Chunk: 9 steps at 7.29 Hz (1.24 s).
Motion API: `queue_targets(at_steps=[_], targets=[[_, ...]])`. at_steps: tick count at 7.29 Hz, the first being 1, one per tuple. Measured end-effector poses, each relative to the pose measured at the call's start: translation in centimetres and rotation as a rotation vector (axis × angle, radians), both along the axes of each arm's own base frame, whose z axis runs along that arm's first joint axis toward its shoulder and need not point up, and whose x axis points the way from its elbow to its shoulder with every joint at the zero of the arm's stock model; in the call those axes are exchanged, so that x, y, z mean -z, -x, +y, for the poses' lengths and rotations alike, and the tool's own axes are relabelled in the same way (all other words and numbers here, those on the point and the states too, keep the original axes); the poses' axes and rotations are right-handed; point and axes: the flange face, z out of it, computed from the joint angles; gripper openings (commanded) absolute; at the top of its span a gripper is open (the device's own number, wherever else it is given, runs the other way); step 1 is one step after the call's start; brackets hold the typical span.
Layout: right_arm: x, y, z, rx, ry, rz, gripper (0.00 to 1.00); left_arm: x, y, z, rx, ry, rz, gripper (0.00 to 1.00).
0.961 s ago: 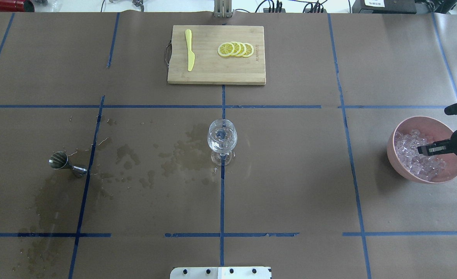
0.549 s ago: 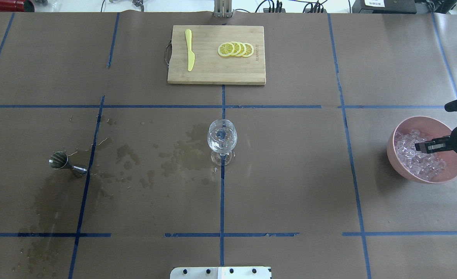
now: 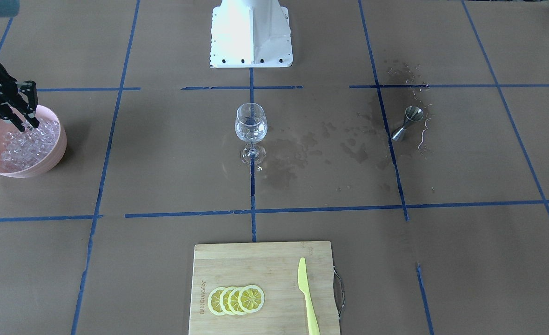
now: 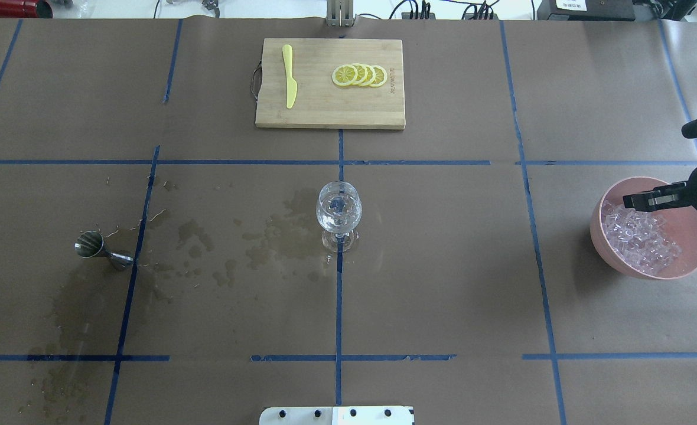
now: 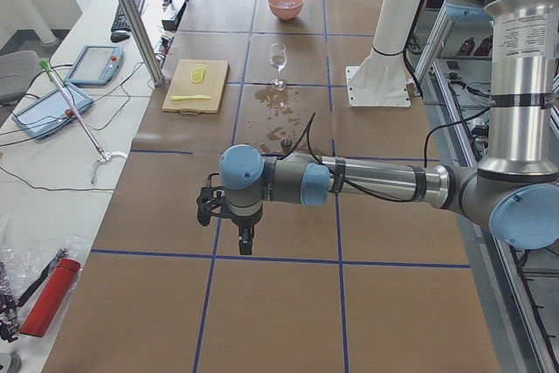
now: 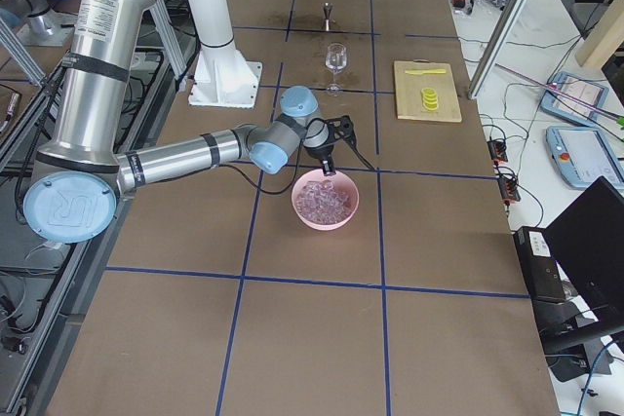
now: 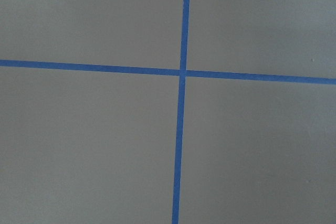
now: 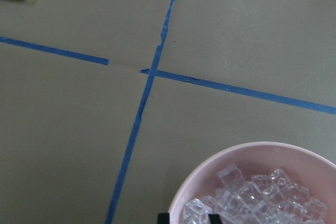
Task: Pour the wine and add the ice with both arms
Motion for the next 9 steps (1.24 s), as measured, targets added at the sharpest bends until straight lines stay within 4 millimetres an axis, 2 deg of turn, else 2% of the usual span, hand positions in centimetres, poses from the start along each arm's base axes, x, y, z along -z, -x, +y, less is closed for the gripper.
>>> queue_targets(at_steps=[2, 3, 5, 6, 7, 8, 9], targets=[[5.7, 1.9, -2.0, 0.002, -0.026, -0.033, 0.00, 0.1, 0.0, 0.0, 0.000, -0.002, 0.000, 1.00], [8.8, 3.7, -3.1, -0.003, -0.011, -0.055, 0.00, 0.1, 0.0, -0.1, 0.000, -0.002, -0.002, 1.00], [17.4, 9.3, -4.4, -0.011, 0.062, -0.099, 0.00, 0.4, 0.0, -0.3, 0.000, -0.007, -0.008, 1.00], [22.0, 12.2, -4.1, -0.023, 0.106, -0.106, 0.00, 0.6, 0.1, -0.5, -0.001, -0.015, -0.018, 1.00], [25.6, 15.0, -3.1, -0.045, 0.133, -0.104, 0.00, 0.9, 0.2, -0.6, -0.002, -0.028, -0.038, 1.00], [28.0, 17.8, -1.8, -0.059, 0.132, -0.096, 0.00, 1.3, 0.4, -0.5, -0.016, -0.064, -0.060, 1.00], [29.5, 19.7, -0.7, -0.060, 0.123, -0.093, 0.00, 1.1, 0.5, -0.1, -0.076, -0.138, -0.078, 1.00]])
